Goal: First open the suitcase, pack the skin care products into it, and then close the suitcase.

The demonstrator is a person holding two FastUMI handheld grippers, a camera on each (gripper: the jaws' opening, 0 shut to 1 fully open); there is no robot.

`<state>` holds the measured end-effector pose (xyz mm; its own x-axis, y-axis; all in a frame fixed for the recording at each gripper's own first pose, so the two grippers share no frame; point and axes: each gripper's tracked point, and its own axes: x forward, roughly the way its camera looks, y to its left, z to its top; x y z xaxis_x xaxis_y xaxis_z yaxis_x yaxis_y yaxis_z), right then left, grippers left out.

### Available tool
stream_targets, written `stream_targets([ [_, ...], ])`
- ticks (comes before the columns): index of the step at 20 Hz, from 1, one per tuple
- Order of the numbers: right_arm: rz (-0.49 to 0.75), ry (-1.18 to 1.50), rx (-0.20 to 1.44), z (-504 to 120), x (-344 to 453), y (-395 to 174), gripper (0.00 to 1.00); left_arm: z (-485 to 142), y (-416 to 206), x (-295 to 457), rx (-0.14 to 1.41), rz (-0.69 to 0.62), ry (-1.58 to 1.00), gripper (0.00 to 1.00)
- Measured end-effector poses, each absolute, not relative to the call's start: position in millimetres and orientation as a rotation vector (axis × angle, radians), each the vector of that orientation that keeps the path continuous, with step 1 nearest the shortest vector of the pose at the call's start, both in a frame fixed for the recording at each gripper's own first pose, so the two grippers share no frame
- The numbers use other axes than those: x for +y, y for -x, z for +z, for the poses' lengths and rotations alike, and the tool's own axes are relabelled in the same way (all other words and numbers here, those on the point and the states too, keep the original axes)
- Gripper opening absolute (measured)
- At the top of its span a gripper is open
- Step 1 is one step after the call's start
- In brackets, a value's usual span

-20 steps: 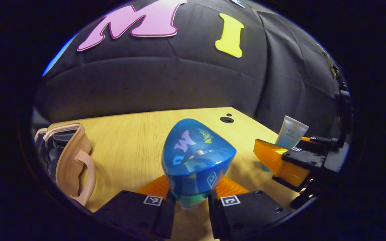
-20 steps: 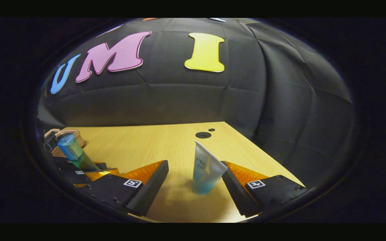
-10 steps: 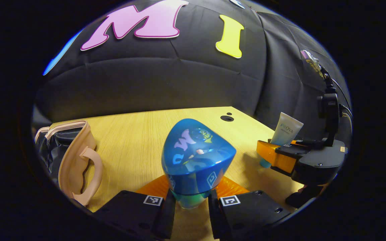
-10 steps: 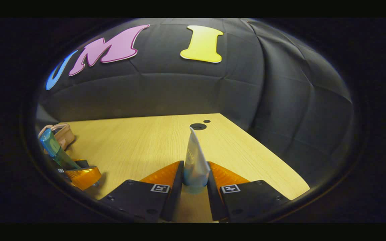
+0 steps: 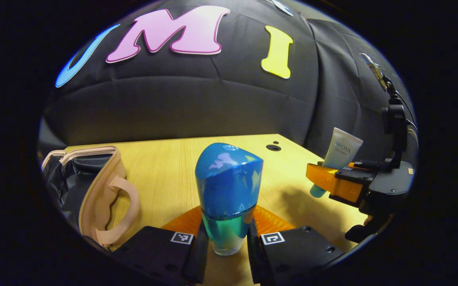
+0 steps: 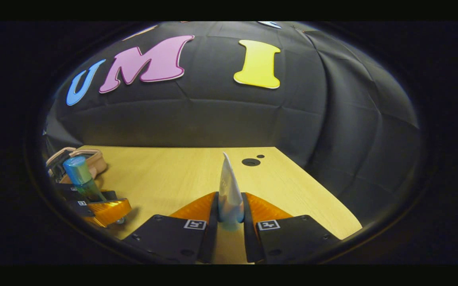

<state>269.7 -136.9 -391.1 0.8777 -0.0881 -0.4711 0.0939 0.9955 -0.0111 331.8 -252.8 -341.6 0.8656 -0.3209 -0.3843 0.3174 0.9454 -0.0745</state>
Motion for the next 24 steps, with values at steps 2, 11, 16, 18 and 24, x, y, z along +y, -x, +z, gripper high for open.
stream_targets([
  [2, -0.066, -0.017, 0.478, -378.3, -125.8, -268.4, 0.31, -330.0, -329.3, -244.3, 0.382, -0.322, 0.012, 0.43],
  [11, 0.127, -0.024, 0.427, -312.9, -41.2, -259.8, 0.26, -242.1, -309.6, -149.7, 0.312, -0.187, 0.082, 0.46],
  [16, 0.269, -0.07, 0.394, -282.2, 44.5, -249.6, 0.36, -232.9, -305.6, -47.8, 0.357, -0.028, 0.051, 0.47],
  [18, 0.315, -0.1, 0.4, -275.7, 78.2, -242.7, 0.33, -244.1, -303.9, -2.5, 0.397, 0.045, 0.005, 0.46],
  [24, 0.418, -0.079, 0.399, -257.3, 136.3, -225.9, 0.31, -302.0, -304.2, 67.6, 0.562, 0.115, 0.023, 0.47],
])
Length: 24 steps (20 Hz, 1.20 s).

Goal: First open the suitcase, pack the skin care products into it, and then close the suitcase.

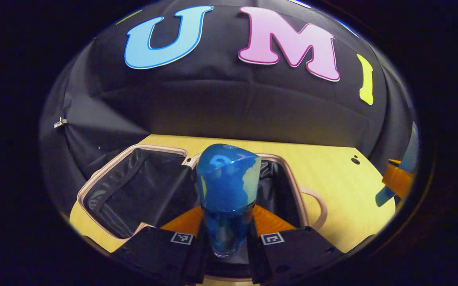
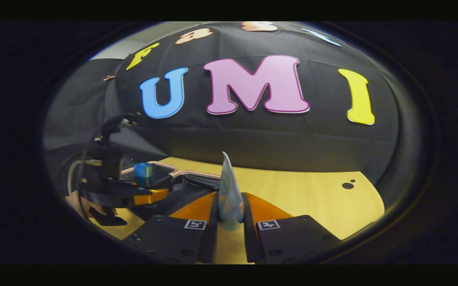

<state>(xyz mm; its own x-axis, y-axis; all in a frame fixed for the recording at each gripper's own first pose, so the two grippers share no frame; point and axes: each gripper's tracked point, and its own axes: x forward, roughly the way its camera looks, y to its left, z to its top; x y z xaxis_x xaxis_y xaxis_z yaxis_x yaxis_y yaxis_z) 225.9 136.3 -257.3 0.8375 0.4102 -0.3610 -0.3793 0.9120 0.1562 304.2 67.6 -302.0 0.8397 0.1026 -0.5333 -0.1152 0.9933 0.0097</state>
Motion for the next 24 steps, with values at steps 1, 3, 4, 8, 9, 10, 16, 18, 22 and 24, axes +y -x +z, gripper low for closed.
stream_targets([
  [1, 0.428, -0.08, 0.406, -255.1, 141.7, -220.1, 0.31, -308.5, -304.2, 74.9, 0.59, 0.116, 0.009, 0.47],
  [3, 0.45, -0.08, 0.418, -252.2, 149.8, -211.0, 0.31, -322.1, -307.5, 78.1, 0.643, 0.096, 0.001, 0.46],
  [4, 0.455, -0.073, 0.422, -251.3, 150.3, -206.1, 0.27, -329.4, -307.9, 77.9, 0.68, 0.089, 0.006, 0.5],
  [8, 0.443, -0.093, 0.462, -253.9, 144.8, -187.2, 0.33, -361.5, -312.8, 83.2, 0.838, 0.09, -0.004, 0.47],
  [9, 0.438, -0.101, 0.478, -255.3, 144.3, -182.8, 0.34, -369.6, -312.4, 82.0, 0.884, 0.092, 0.0, 0.47],
  [10, 0.43, -0.105, 0.487, -255.3, 141.8, -180.4, 0.36, -377.2, -311.2, 80.1, 0.935, 0.095, 0.004, 0.47],
  [16, 0.362, -0.12, 0.501, -254.7, 124.6, -184.2, 0.32, -380.0, -326.5, 79.8, 1.017, 0.101, -0.057, 0.47],
  [18, 0.34, -0.123, 0.508, -257.0, 119.2, -190.0, 0.32, -375.9, -327.1, 86.4, 1.011, 0.118, -0.094, 0.47],
  [22, 0.296, -0.082, 0.516, -266.6, 107.9, -200.4, 0.31, -333.8, -339.0, 86.3, 0.869, 0.084, -0.098, 0.64],
  [24, 0.297, -0.079, 0.533, -272.5, 115.0, -203.0, 0.31, -296.5, -337.5, 90.0, 0.757, 0.068, -0.099, 0.73],
])
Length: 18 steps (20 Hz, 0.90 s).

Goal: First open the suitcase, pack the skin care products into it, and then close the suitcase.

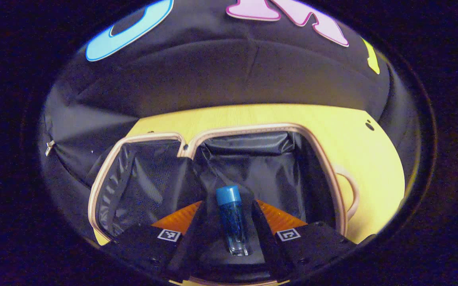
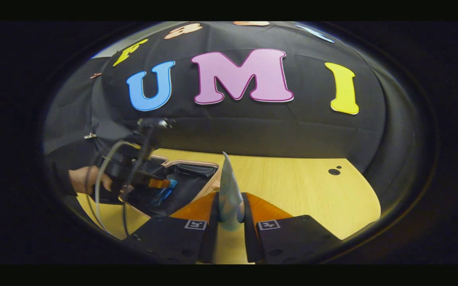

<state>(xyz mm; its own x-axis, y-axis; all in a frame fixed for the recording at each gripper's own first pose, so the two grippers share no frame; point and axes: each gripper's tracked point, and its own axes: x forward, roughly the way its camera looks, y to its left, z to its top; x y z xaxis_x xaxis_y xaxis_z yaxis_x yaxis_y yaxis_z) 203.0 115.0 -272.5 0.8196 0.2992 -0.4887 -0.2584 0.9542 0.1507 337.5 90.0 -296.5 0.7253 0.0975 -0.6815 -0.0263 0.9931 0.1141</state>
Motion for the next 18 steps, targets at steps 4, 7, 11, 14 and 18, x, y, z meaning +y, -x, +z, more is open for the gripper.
stream_targets([
  [4, 0.34, -0.018, 0.541, -279.2, 143.2, -211.3, 0.31, -230.7, -306.8, 110.4, 0.599, 0.066, -0.095, 0.84],
  [7, 0.382, -0.01, 0.56, -285.2, 182.7, -220.7, 0.31, -202.6, -272.2, 120.9, 0.548, 0.074, -0.037, 0.84],
  [11, 0.405, -0.043, 0.623, -305.9, 239.1, -233.6, 0.32, -194.2, -227.6, 147.4, 0.535, 0.061, 0.039, 0.84],
  [14, 0.403, 0.058, 0.665, -336.3, 263.4, -247.3, 0.32, -204.8, -205.3, 162.6, 0.554, 0.066, 0.089, 0.84],
  [18, 0.345, -0.025, 0.854, -385.9, 294.4, -238.0, 0.32, -207.4, -187.3, 187.2, 0.553, 0.074, 0.09, 0.82],
])
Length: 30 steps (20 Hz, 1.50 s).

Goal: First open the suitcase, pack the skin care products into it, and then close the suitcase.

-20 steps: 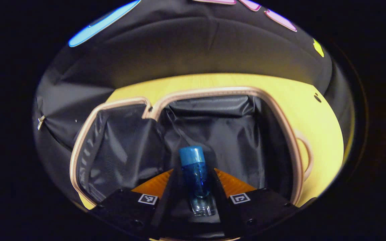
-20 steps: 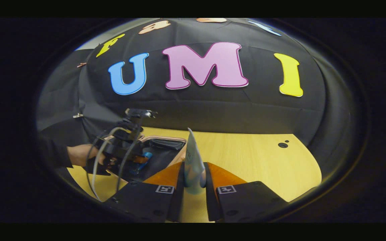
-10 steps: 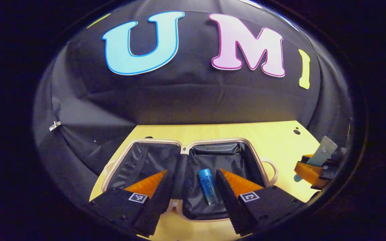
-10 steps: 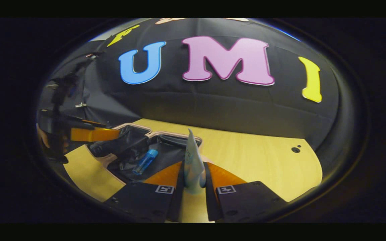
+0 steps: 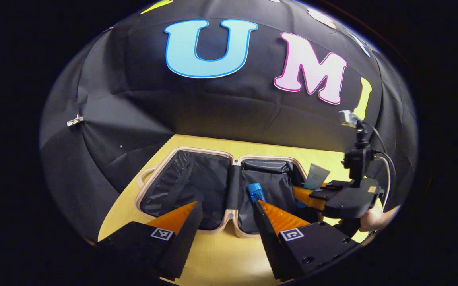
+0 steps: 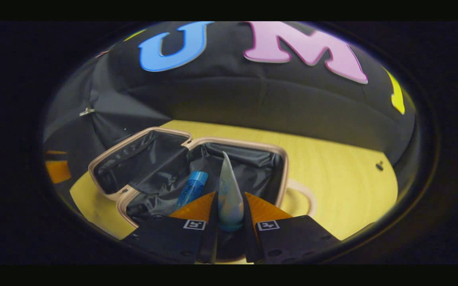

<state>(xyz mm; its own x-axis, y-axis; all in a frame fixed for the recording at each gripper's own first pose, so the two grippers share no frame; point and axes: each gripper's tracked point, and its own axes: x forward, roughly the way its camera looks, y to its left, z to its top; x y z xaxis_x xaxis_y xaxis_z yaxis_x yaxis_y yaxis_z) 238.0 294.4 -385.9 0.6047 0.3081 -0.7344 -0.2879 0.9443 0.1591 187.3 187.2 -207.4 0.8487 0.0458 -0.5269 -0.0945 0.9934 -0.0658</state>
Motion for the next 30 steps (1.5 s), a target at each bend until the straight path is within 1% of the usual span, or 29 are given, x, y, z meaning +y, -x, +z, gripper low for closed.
stream_targets([
  [1, 0.317, 0.008, 0.896, -398.2, 288.9, -238.2, 0.36, -208.7, -184.2, 191.3, 0.554, 0.078, 0.089, 0.82],
  [2, 0.302, 0.05, 0.923, -407.5, 286.0, -238.8, 0.31, -208.3, -183.1, 195.6, 0.555, 0.079, 0.094, 0.82],
  [4, 0.281, 0.046, 1.003, -426.0, 290.0, -233.8, 0.26, -204.8, -183.2, 202.6, 0.546, 0.082, 0.102, 0.82],
  [5, 0.263, 0.0, 1.047, -429.0, 293.8, -230.5, 0.26, -202.6, -182.0, 207.2, 0.539, 0.087, 0.101, 0.82],
  [7, 0.197, -0.104, 1.075, -433.9, 297.8, -242.2, 0.26, -200.3, -180.7, 210.5, 0.536, 0.101, 0.096, 0.82],
  [8, 0.171, -0.141, 1.104, -437.0, 297.2, -242.2, 0.27, -200.4, -180.2, 213.3, 0.537, 0.108, 0.098, 0.82],
  [9, 0.154, -0.162, 1.122, -440.2, 296.8, -242.2, 0.35, -201.9, -180.2, 214.9, 0.541, 0.115, 0.103, 0.82],
  [10, 0.15, -0.181, 1.136, -441.5, 298.6, -241.6, 0.37, -203.6, -180.7, 216.6, 0.542, 0.126, 0.11, 0.82],
  [11, 0.163, -0.201, 1.133, -440.3, 304.1, -242.9, 0.31, -206.8, -180.0, 221.8, 0.544, 0.147, 0.117, 0.82],
  [12, 0.187, -0.218, 1.128, -432.2, 311.0, -240.0, 0.43, -210.5, -179.8, 231.9, 0.547, 0.178, 0.124, 0.82],
  [14, 0.219, -0.205, 1.102, -415.7, 319.4, -232.6, 0.72, -218.9, -179.0, 252.9, 0.55, 0.233, 0.139, 0.83],
  [15, 0.235, -0.195, 1.075, -405.2, 320.8, -230.5, 0.74, -222.3, -179.0, 264.8, 0.549, 0.259, 0.148, 0.83],
  [16, 0.261, -0.183, 1.047, -391.5, 321.7, -224.6, 0.9, -223.3, -179.8, 278.1, 0.543, 0.287, 0.156, 0.83],
  [18, 0.305, -0.12, 0.969, -367.6, 315.7, -215.9, 0.98, -225.5, -188.4, 310.7, 0.531, 0.318, 0.167, 0.83],
  [21, 0.361, -0.033, 0.867, -334.6, 302.2, -195.4, 0.98, -231.4, -206.7, 359.0, 0.519, 0.352, 0.192, 0.83],
  [23, 0.399, 0.024, 0.819, -315.8, 289.1, -179.9, 0.98, -241.2, -221.2, 386.4, 0.525, 0.347, 0.245, 0.83],
  [25, 0.415, 0.096, 0.784, -303.3, 268.1, -165.5, 0.98, -254.7, -234.2, 401.2, 0.542, 0.307, 0.34, 0.83],
  [26, 0.412, 0.117, 0.769, -296.6, 257.0, -158.0, 0.98, -264.5, -242.5, 411.9, 0.55, 0.308, 0.375, 0.85],
  [28, 0.38, 0.124, 0.759, -285.3, 236.8, -143.6, 0.97, -288.0, -259.0, 440.5, 0.571, 0.332, 0.444, 0.84],
  [30, 0.326, 0.097, 0.764, -273.6, 216.7, -131.1, 0.97, -300.5, -272.3, 450.6, 0.579, 0.314, 0.534, 0.84],
])
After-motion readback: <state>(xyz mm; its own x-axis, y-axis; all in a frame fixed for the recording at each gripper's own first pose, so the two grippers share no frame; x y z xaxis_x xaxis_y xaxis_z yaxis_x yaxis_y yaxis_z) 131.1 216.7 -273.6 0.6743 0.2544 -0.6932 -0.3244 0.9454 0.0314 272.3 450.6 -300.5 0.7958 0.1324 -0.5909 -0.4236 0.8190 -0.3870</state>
